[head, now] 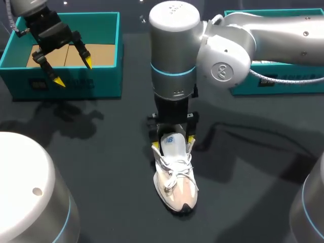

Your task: Take the shoe out of the shoebox, open the shoe tongue, remove and reinsert the insole, then place the shoe into the shoebox

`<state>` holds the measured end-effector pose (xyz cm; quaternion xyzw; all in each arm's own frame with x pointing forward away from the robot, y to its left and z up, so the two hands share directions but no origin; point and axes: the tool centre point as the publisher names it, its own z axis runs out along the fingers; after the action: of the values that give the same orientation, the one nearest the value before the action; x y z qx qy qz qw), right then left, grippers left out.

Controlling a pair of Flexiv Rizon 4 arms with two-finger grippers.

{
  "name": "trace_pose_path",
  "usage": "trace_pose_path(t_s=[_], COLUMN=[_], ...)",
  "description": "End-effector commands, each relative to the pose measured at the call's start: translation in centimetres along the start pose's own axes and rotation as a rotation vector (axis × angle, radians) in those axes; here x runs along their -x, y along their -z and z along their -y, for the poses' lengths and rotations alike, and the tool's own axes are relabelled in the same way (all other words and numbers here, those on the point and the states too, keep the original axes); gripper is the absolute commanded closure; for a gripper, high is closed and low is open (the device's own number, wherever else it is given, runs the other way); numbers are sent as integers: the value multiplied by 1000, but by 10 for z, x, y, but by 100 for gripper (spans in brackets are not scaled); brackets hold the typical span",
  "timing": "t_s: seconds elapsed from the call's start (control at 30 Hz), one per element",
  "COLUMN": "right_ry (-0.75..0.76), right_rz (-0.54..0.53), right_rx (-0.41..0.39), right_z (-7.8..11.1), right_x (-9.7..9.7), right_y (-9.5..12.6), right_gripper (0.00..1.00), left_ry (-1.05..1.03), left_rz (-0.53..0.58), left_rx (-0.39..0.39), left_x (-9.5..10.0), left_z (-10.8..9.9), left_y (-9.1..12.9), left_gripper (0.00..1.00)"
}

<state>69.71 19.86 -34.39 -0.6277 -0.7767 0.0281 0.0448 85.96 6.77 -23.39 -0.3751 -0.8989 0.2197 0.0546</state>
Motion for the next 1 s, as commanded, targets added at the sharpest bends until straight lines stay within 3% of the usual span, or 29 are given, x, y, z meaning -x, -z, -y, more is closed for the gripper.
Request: trace_pose_path(t_s=[0.03,0.63,1.0], right_ry=[-4,-52,-128], right_rz=[-10,22,63], right_rx=[10,29,14], right_z=[9,29,66], right_x=[5,1,-7], right_y=[-2,7,22], right_gripper=[0,0,0], left_ry=[-1,-1,-1], left_rz=[-1,-1,-1], left_rx=[3,3,3], left_x=[-1,-1,-1], left_z=[0,0,0], left_y=[0,0,0], left_gripper=[0,0,0])
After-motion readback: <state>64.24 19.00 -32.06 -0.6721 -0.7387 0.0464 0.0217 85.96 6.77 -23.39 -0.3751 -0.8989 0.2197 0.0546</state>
